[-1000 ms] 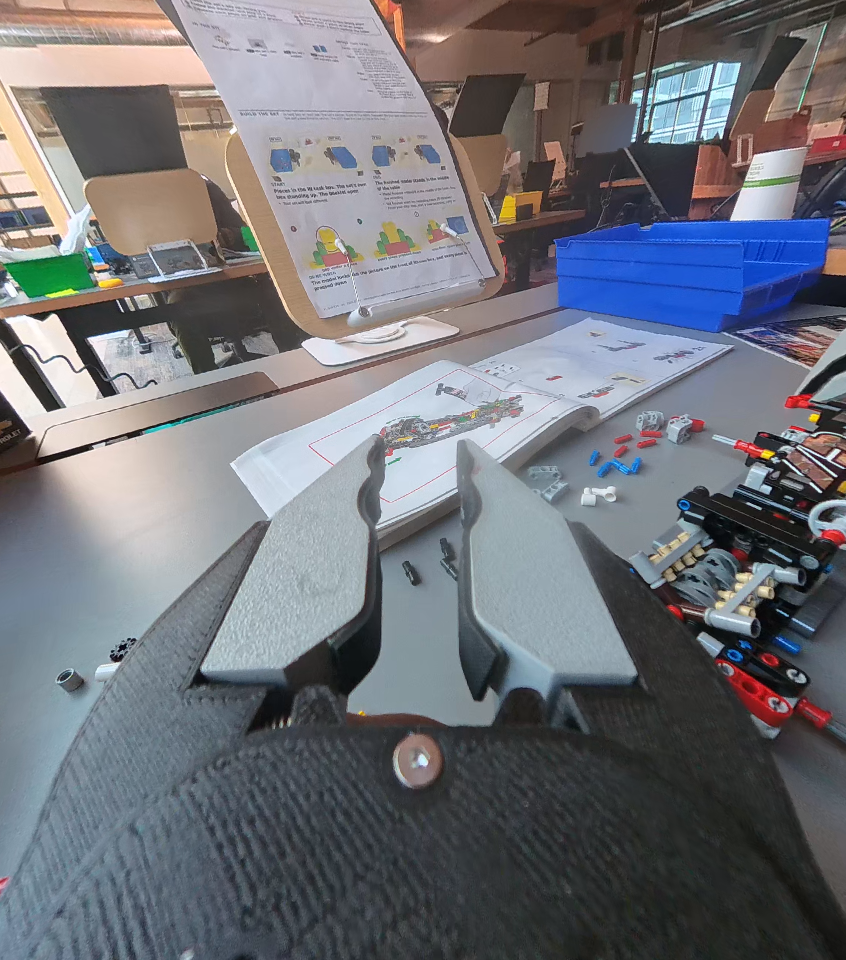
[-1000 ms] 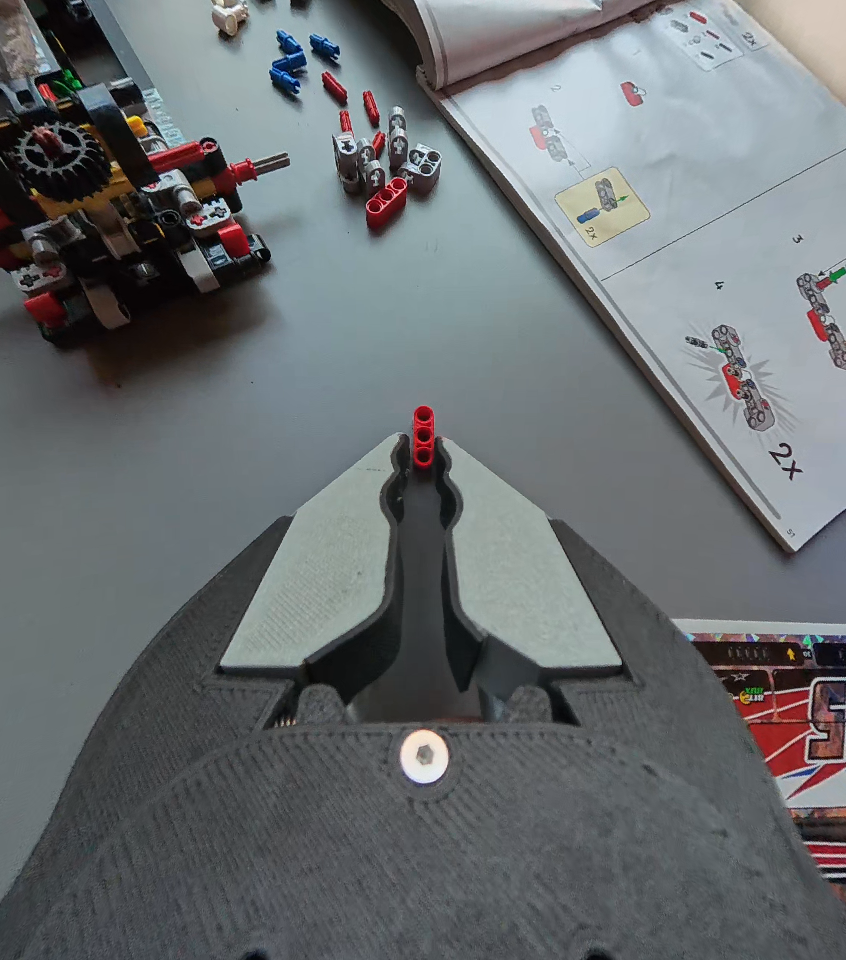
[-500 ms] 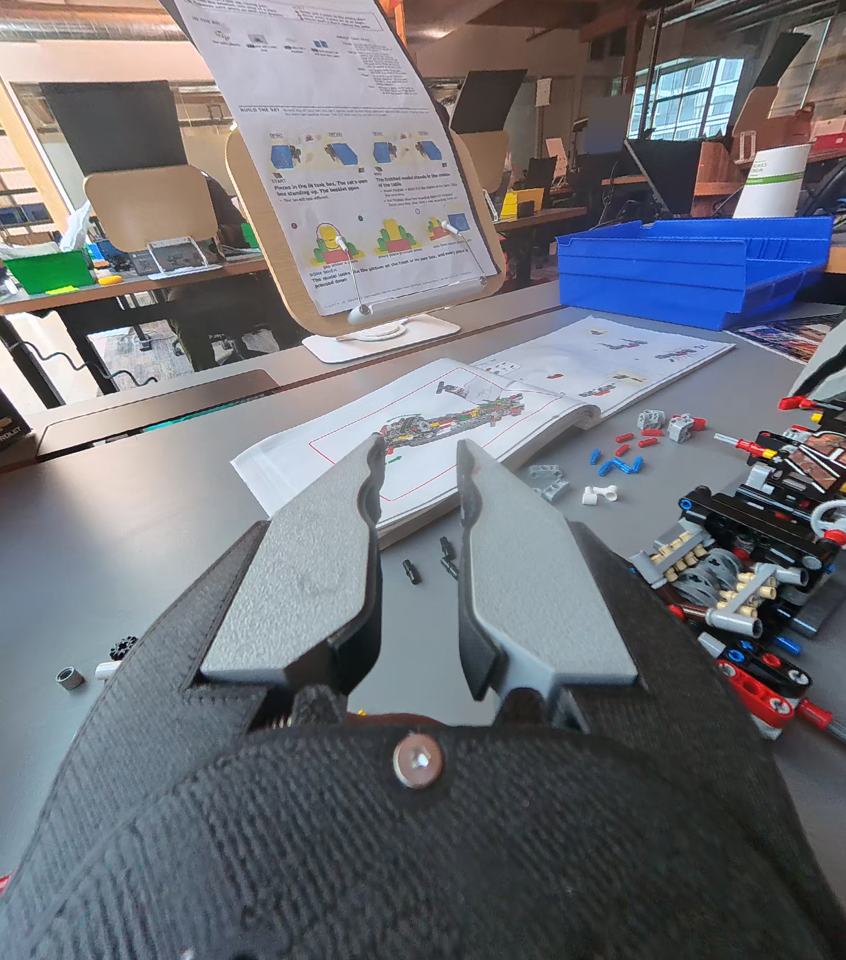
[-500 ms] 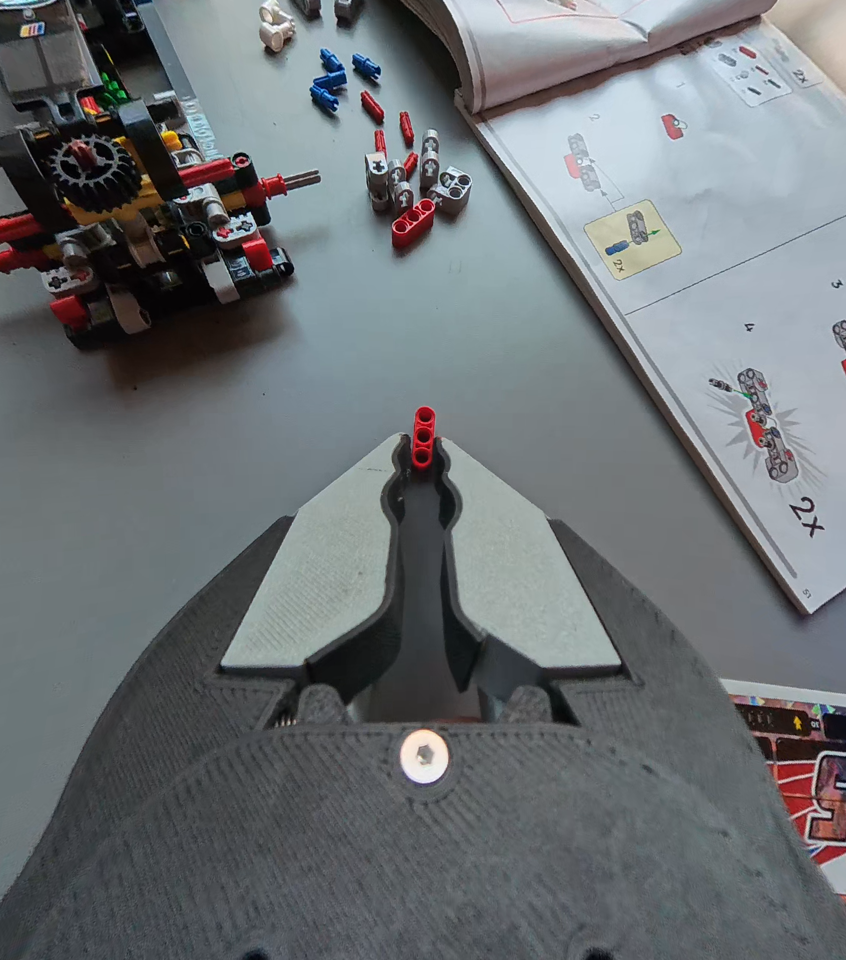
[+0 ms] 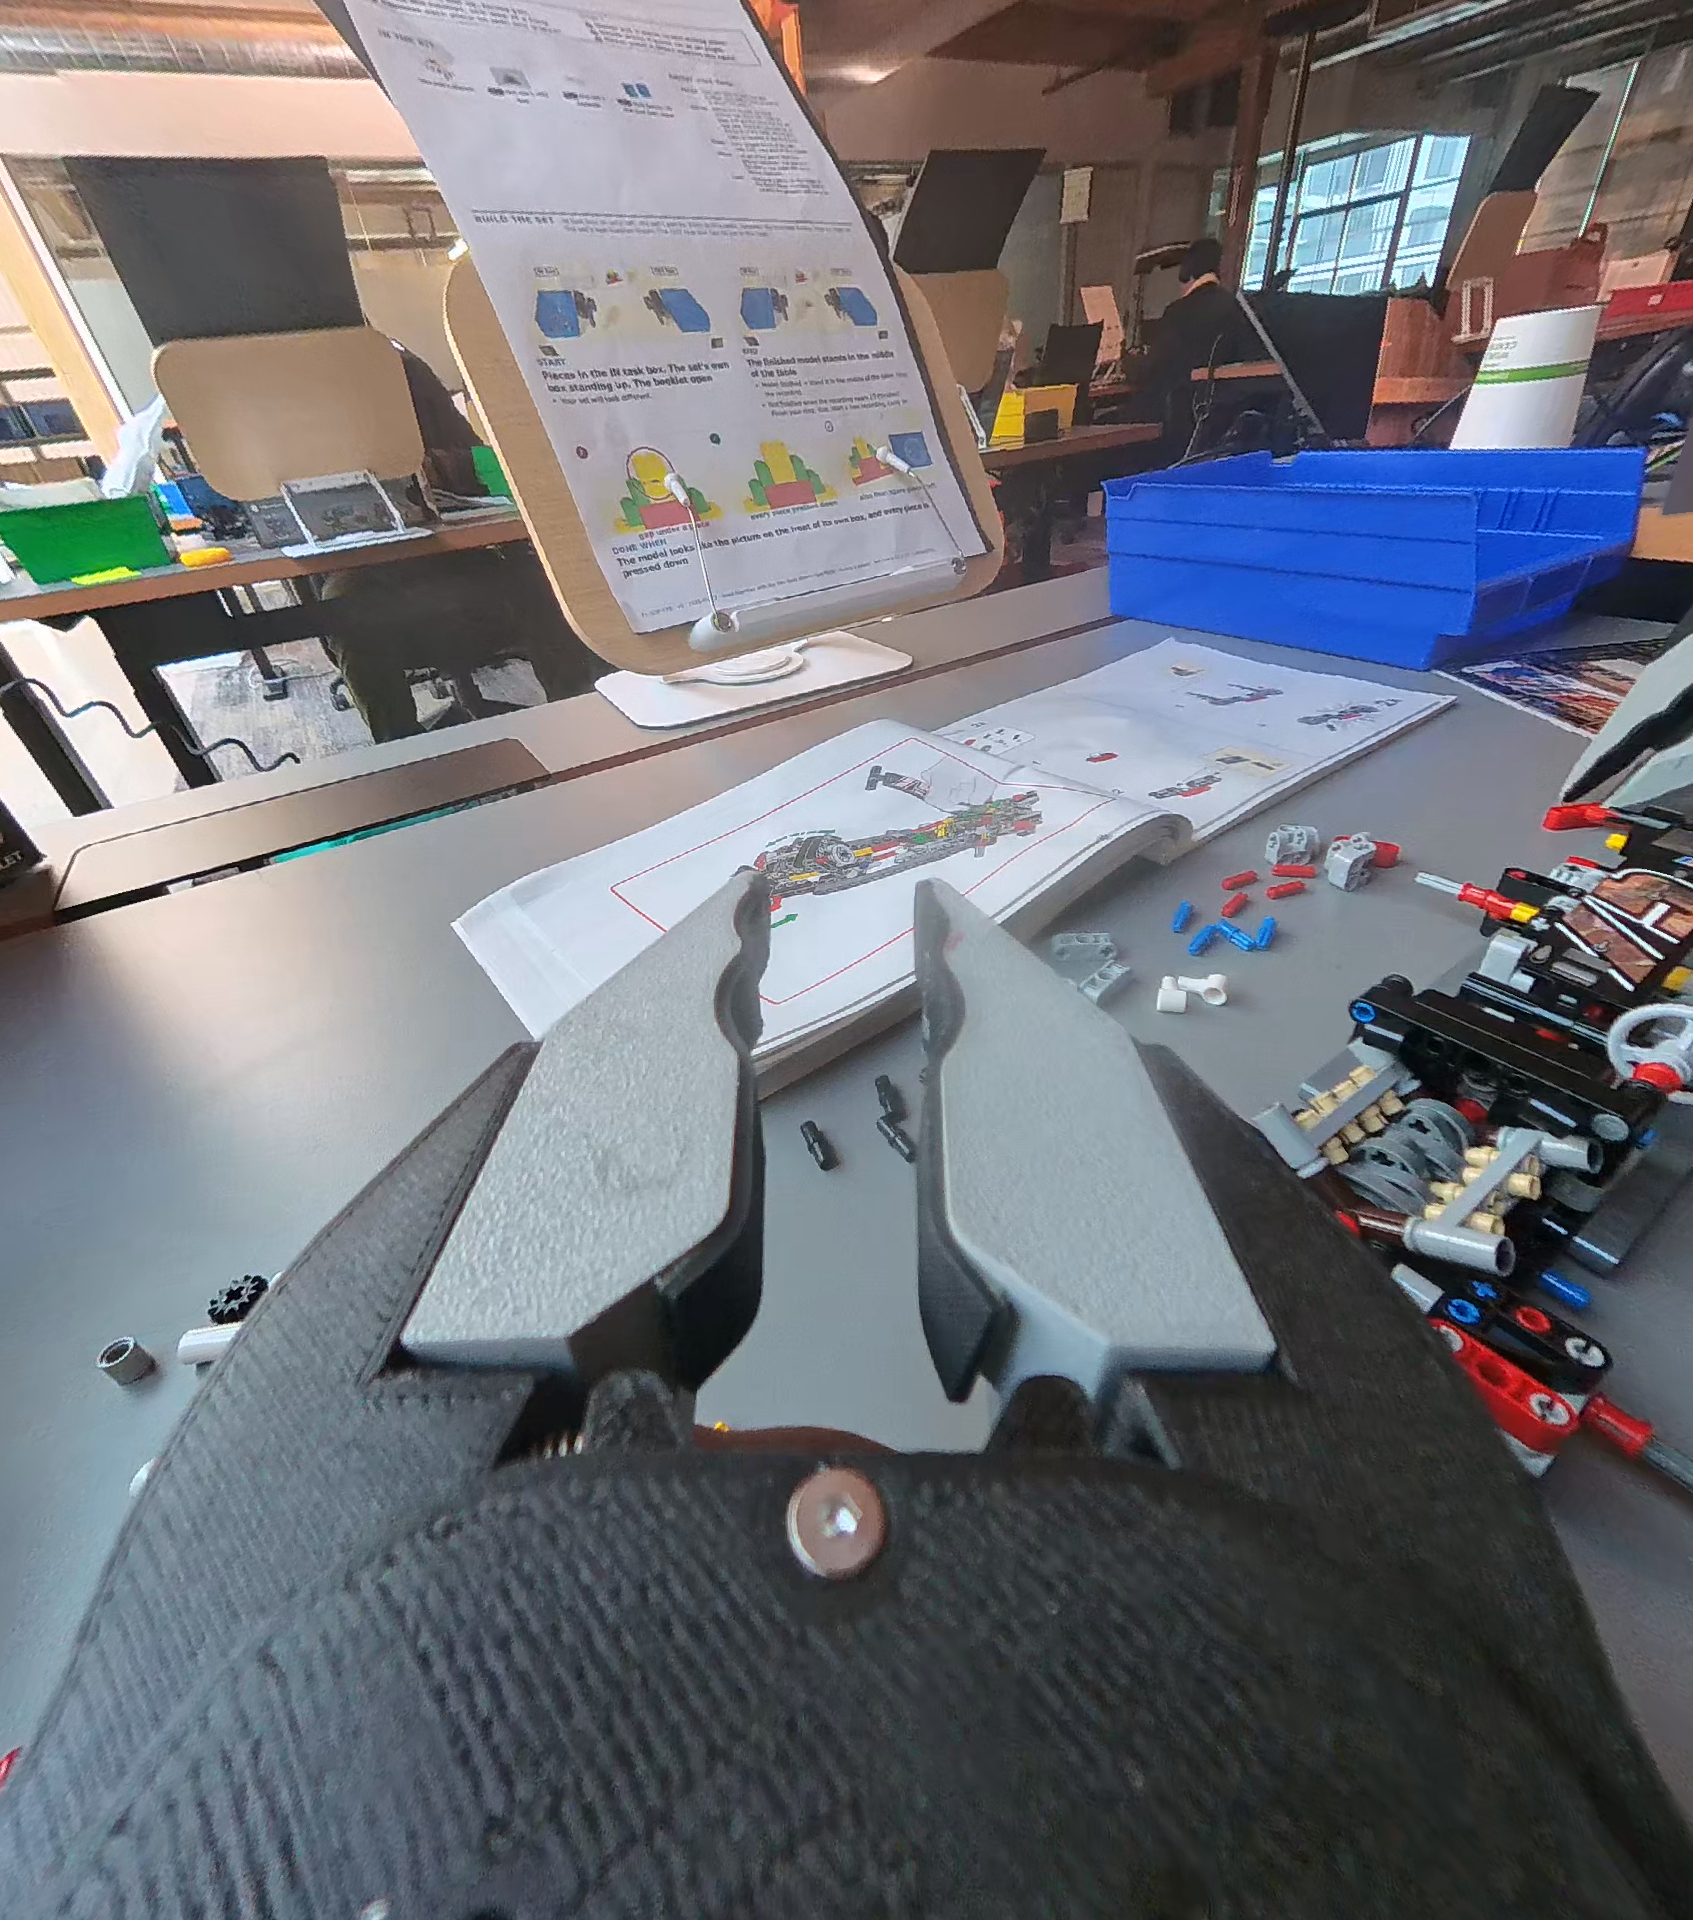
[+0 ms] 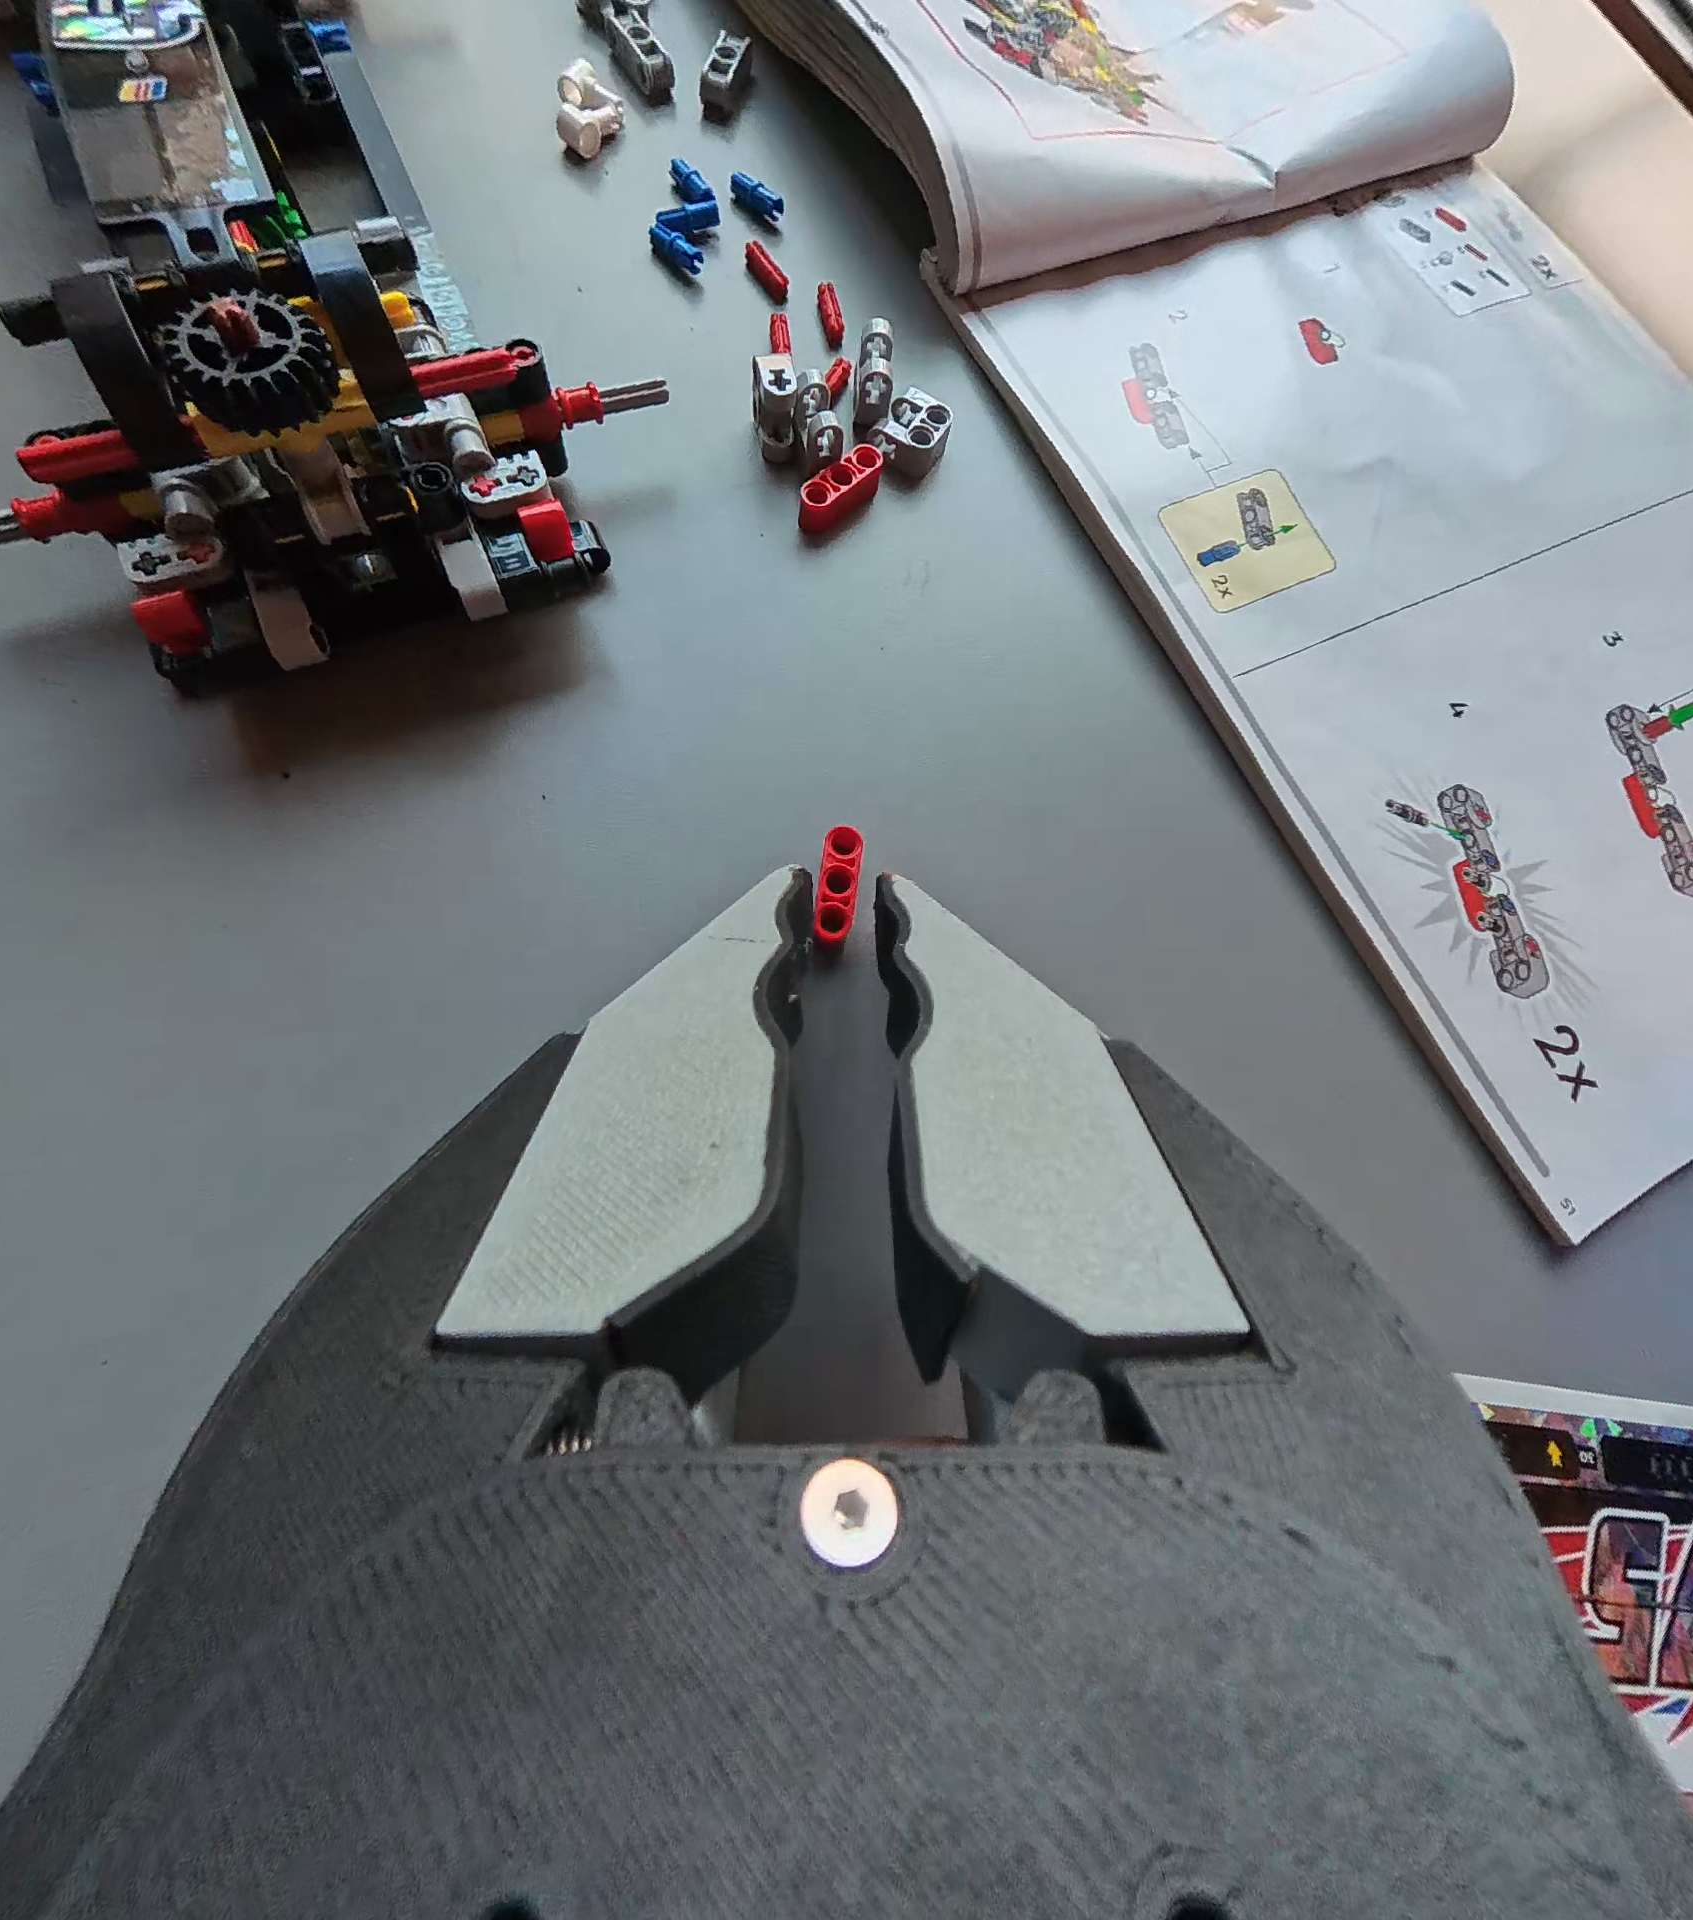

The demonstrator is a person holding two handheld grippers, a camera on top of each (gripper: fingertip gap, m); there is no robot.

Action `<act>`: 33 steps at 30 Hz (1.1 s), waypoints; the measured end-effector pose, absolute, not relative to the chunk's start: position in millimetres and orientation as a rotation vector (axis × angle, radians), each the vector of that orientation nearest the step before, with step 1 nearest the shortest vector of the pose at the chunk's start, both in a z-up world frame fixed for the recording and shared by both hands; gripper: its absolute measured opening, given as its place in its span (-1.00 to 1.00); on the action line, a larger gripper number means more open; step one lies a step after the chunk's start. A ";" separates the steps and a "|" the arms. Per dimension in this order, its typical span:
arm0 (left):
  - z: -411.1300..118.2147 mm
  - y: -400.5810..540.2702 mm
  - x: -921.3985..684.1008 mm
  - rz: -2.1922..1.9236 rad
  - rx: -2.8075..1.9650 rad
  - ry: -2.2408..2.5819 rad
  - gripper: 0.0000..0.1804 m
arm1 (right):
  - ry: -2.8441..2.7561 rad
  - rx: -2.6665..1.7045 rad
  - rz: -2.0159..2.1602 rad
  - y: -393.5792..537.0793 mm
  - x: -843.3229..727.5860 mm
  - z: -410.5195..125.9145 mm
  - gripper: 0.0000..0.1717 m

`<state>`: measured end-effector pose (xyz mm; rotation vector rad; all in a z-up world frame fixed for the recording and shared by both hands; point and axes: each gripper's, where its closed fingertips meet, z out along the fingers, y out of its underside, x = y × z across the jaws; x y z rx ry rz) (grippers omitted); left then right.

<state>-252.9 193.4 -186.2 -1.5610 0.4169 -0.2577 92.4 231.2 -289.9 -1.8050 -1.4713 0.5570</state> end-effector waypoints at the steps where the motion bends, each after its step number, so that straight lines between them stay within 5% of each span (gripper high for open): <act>1: -186.1 193.4 -252.9 -0.258 -1.561 0.416 -0.73 | -1.468 -1.803 0.560 231.2 92.4 -289.3 -0.90; 21: -186.3 193.5 -251.0 -0.265 -1.568 0.428 -0.74 | -1.404 -1.711 0.767 254.6 24.4 -243.9 -0.96; 29: -197.2 204.2 -156.8 -0.409 -1.851 1.062 -0.95 | -1.363 -1.664 0.761 261.3 18.2 -236.3 -1.00; 33: -240.5 219.5 -134.3 -0.383 -2.118 1.341 -0.81 | -1.317 -1.692 0.781 262.7 33.0 -243.7 -1.00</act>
